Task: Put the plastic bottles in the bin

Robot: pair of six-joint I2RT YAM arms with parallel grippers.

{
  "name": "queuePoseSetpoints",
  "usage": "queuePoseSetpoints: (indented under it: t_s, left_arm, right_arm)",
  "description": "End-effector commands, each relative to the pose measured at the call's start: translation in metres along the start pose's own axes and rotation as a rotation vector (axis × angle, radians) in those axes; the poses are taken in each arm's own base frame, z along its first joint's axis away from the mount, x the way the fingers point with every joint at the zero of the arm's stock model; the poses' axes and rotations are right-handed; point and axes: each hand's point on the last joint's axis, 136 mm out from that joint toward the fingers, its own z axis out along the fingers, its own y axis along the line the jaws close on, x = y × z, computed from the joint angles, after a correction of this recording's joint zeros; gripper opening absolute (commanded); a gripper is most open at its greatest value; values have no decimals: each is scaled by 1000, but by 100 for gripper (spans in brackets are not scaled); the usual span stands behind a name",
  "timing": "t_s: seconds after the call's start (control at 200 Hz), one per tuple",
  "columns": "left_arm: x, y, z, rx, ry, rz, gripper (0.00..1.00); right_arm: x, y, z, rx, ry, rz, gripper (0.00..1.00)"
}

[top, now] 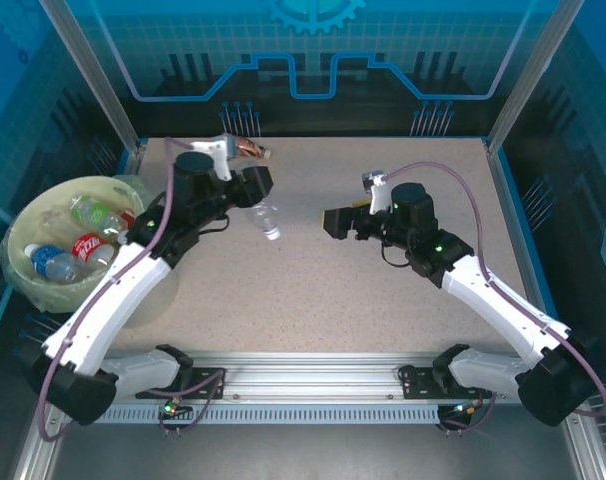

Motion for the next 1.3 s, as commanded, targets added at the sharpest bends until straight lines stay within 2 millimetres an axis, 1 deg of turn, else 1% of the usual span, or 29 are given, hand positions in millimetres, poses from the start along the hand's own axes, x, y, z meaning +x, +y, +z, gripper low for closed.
queuePoseSetpoints:
  t_s: [0.0, 0.11, 0.225, 0.31, 0.4, 0.49, 0.575, 0.71, 0.8, 0.905, 0.965, 1.03, 1.09, 1.17, 1.295]
  left_arm:
    - [-31, 19, -49, -146, -106, 86, 53]
    - [-48, 33, -82, -257, -166, 135, 53]
    - [-61, 50, -108, -375, -210, 169, 53]
    - [-72, 60, -124, -462, -248, 196, 53]
    - [-89, 74, -140, -581, -286, 215, 53]
    - [-105, 97, -155, -743, -305, 231, 53]
    - [-114, 120, -162, -841, -302, 219, 53]
    - [-118, 152, -168, -930, -272, 166, 53]
    - [-119, 179, -175, -994, -244, 111, 54]
    - [-115, 202, -178, -968, -207, -7, 54]
    - [-114, 211, -178, -930, -192, -79, 55]
    - [-113, 220, -182, -921, -171, -135, 56]
    - [-114, 233, -193, -965, -153, -170, 56]
    - [-112, 250, -214, -1046, -121, -214, 57]
    - [-99, 273, -246, -1154, -81, -280, 58]
  right_arm:
    - [-16, -17, -9, 116, -57, -10, 100]
    - [-19, -24, -7, 139, -69, 17, 100]
    - [-21, -27, -5, 141, -73, 49, 100]
    - [-22, -26, -4, 130, -72, 57, 100]
    - [-21, -26, -3, 122, -59, 62, 100]
    - [-21, -27, -2, 123, -45, 65, 100]
    - [-21, -27, -1, 122, -37, 70, 100]
    - [-23, -27, -1, 110, -37, 77, 100]
    - [-24, -26, -1, 107, -33, 80, 100]
    - [-23, -27, -1, 104, -29, 82, 100]
    - [-23, -28, -1, 106, -27, 85, 100]
    - [-22, -29, 0, 109, -23, 87, 100]
    - [-22, -30, 0, 110, -22, 89, 100]
    - [-22, -31, 2, 112, -17, 92, 100]
    - [-23, -32, 4, 107, -2, 98, 100]
